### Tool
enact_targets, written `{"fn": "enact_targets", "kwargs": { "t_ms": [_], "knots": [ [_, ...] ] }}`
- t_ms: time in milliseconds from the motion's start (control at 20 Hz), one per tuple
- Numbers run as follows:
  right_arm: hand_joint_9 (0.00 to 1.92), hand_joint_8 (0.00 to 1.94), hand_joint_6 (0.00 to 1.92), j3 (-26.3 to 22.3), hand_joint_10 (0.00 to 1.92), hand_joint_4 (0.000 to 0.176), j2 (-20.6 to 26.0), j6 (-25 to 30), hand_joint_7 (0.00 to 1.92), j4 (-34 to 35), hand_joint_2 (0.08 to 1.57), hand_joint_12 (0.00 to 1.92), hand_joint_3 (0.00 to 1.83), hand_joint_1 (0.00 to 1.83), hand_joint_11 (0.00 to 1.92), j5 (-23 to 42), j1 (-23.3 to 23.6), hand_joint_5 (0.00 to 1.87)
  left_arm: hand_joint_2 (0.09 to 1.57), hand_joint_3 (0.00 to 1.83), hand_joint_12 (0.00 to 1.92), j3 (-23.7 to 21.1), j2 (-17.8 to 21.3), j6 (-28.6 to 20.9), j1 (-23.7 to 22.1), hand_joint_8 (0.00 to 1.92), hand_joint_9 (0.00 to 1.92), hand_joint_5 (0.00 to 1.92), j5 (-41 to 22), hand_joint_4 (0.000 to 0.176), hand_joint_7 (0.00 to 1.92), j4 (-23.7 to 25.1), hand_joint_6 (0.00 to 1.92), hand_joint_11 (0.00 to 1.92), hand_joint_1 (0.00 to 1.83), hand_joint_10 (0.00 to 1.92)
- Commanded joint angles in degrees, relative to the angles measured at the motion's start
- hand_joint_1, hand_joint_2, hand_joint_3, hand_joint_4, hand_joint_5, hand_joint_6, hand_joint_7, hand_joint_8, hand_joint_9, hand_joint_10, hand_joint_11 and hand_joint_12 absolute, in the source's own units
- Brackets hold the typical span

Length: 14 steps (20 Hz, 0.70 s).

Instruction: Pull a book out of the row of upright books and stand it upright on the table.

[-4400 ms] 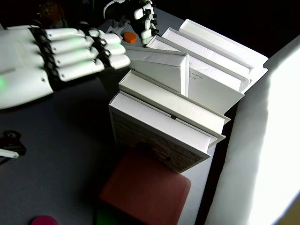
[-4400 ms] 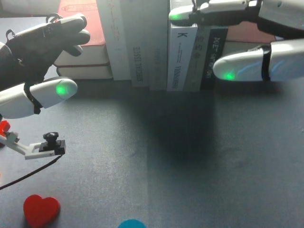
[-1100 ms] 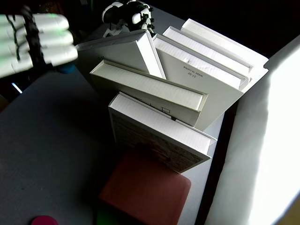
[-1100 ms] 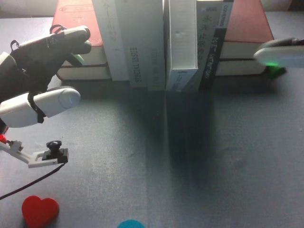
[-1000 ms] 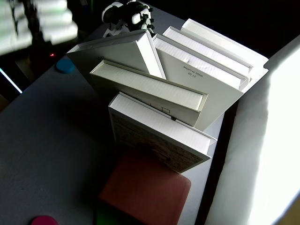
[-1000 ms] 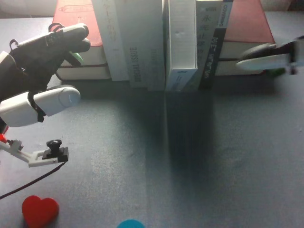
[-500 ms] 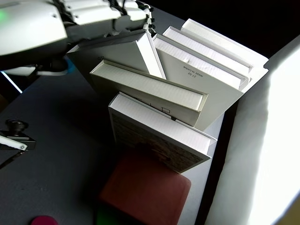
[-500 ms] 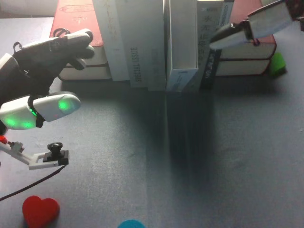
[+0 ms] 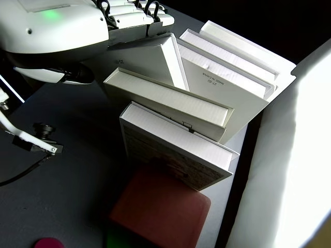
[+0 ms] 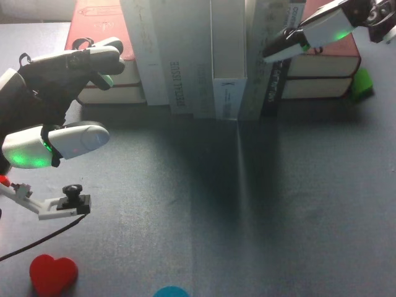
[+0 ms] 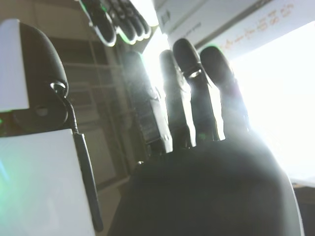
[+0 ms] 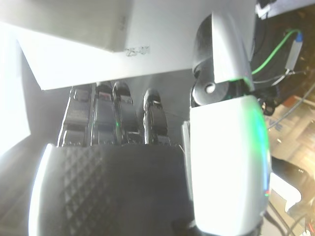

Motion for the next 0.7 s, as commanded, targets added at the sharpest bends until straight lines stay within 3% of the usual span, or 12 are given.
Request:
{"fn": "enact_targets", "kwargs": {
  "t_ms": [0, 100, 250, 300, 350, 400, 450, 500, 550, 600, 650],
  "knots": [
    [0.00, 0.00, 0.00, 0.29, 0.00, 0.139, -0.10, 1.10, 0.00, 1.33, 0.96, 0.00, 0.00, 1.23, 0.00, 0.59, 0.60, 0.00, 0.83, 0.00, 1.84, -0.07, 0.02, -0.65, -0.52, 0.01, 0.36, 0.84, -6.04, 0.000, 0.60, -1.17, 0.01, 0.05, 1.22, 0.90],
    [0.00, 0.00, 0.00, 0.30, 0.00, 0.137, -0.14, 1.55, 0.00, 0.73, 0.95, 0.00, 0.00, 1.22, 0.00, 0.59, 0.60, 0.00, 0.84, 0.00, 1.84, -0.08, -0.05, -0.65, -0.51, 0.00, 0.32, 0.84, -6.04, 0.000, 0.56, -1.17, 0.00, 0.01, 1.23, 0.93],
    [0.00, 0.00, 0.01, 0.80, 0.00, 0.169, -1.18, 3.32, 0.00, -1.82, 0.96, 0.00, 0.00, 1.22, 0.00, 0.60, 0.69, 0.02, 0.84, 0.00, 1.87, -0.07, -0.07, -0.65, -0.52, 0.00, 0.26, 0.83, -6.13, 0.000, 0.54, -1.00, 0.00, 0.00, 1.24, 1.03],
    [0.14, 0.01, 0.02, 1.51, 0.00, 0.162, -2.02, 4.91, 0.06, -3.22, 0.94, 0.79, 0.02, 1.31, 0.00, 0.62, 0.72, 0.19, 0.84, 0.00, 1.90, -0.09, -0.06, -0.65, -0.53, 0.00, 0.24, 0.84, -6.14, 0.000, 0.52, -0.78, 0.00, 0.00, 1.23, 1.09],
    [0.28, 0.03, 0.04, 2.31, 0.05, 0.131, -2.68, 6.30, 0.19, -4.01, 0.96, 1.21, 0.02, 1.32, 0.00, 0.71, 0.72, 0.28, 0.85, 0.00, 1.92, -0.09, -0.06, -0.65, -0.56, 0.00, 0.22, 0.83, -6.09, 0.000, 0.49, -0.65, 0.00, 0.00, 1.22, 1.12],
    [0.55, 0.08, 0.09, 3.21, 0.22, 0.005, -3.38, 7.34, 0.52, -4.24, 0.98, 1.42, 0.01, 1.37, 0.21, 1.12, 0.72, 0.54, 0.85, 0.00, 1.92, -0.09, -0.08, -0.65, -0.57, 0.00, 0.21, 0.83, -6.09, 0.000, 0.48, -0.61, 0.00, 0.02, 1.21, 1.17],
    [0.75, 0.08, 0.10, 4.08, 0.43, 0.000, -4.03, 8.42, 0.71, -4.41, 1.02, 1.45, 0.00, 1.39, 0.48, 1.52, 0.72, 0.73, 0.84, 0.00, 1.92, -0.13, -0.09, -0.65, -0.57, 0.00, 0.22, 0.84, -6.09, 0.000, 0.48, -0.61, 0.01, 0.03, 1.20, 1.18],
    [0.95, 0.69, 0.77, 4.94, 1.05, 0.000, -4.77, 9.37, 0.91, -4.57, 1.09, 1.51, 0.01, 1.38, 0.73, 2.02, 0.72, 0.91, 0.85, 0.00, 1.91, -0.17, -0.06, -0.65, -0.57, 0.00, 0.22, 0.83, -6.15, 0.000, 0.48, -0.58, 0.01, 0.05, 1.19, 1.21],
    [0.95, 0.87, 0.82, 5.08, 1.25, 0.000, -5.04, 9.51, 0.94, -4.57, 1.10, 1.55, 0.00, 1.38, 0.84, 2.08, 0.72, 0.98, 0.85, 0.00, 1.92, -0.25, 0.01, -0.65, -0.62, 0.03, 0.27, 0.86, -6.15, 0.000, 0.53, -0.41, 0.02, 0.08, 1.17, 1.24],
    [0.93, 0.99, 0.85, 5.07, 1.33, 0.000, -5.26, 9.51, 0.93, -4.50, 1.12, 1.63, 0.00, 1.38, 0.86, 2.37, 0.72, 0.96, 0.86, 0.01, 1.92, -0.37, 0.05, -0.65, -0.71, 0.03, 0.28, 0.86, -6.11, 0.000, 0.53, -0.24, 0.02, 0.09, 1.15, 1.25],
    [0.84, 1.10, 0.95, 5.02, 1.42, 0.000, -5.38, 9.51, 0.89, -4.32, 1.14, 1.76, 0.01, 1.37, 0.67, 2.76, 0.72, 0.92, 0.87, 0.01, 1.92, -0.45, 0.06, -0.65, -0.72, 0.05, 0.30, 0.86, -6.12, 0.000, 0.57, -0.14, 0.02, 0.11, 1.14, 1.29]
  ]
}}
